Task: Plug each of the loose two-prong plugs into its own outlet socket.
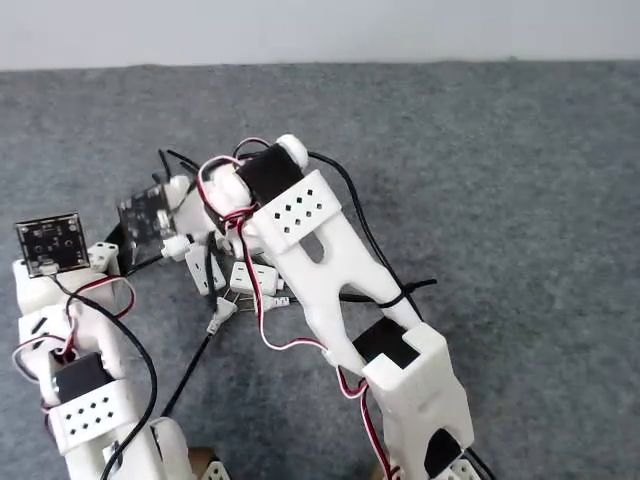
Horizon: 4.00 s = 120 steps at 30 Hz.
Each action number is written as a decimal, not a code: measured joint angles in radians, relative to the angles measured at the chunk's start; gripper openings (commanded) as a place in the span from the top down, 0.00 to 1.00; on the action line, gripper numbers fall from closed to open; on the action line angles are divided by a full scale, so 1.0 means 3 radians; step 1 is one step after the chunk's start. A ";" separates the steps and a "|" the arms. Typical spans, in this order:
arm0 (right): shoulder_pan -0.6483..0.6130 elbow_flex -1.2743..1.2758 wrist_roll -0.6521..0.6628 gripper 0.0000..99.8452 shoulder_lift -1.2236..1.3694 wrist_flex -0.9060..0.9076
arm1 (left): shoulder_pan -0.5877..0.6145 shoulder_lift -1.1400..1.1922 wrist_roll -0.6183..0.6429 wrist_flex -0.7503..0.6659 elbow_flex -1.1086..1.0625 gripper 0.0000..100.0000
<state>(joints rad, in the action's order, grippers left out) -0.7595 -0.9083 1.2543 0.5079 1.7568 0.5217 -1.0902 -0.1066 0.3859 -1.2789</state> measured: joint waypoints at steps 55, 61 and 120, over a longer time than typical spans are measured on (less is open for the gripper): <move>-0.0082 -0.1013 -0.0343 0.99 0.1391 -0.0015 | 0.0005 0.0000 -0.0005 0.0849 0.0430 0.64; -0.0199 -0.1294 -0.1918 0.99 0.1391 -0.0005 | 0.0000 0.0000 0.0000 0.0849 0.0430 0.64; -0.0235 0.0210 -0.6393 0.99 0.0696 0.0000 | 0.0235 0.0000 0.0153 0.1197 0.0430 0.64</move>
<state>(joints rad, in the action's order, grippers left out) -0.8301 -0.8454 -0.6636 0.7165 1.7568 0.5923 -1.0902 -0.0606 0.7449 -1.1500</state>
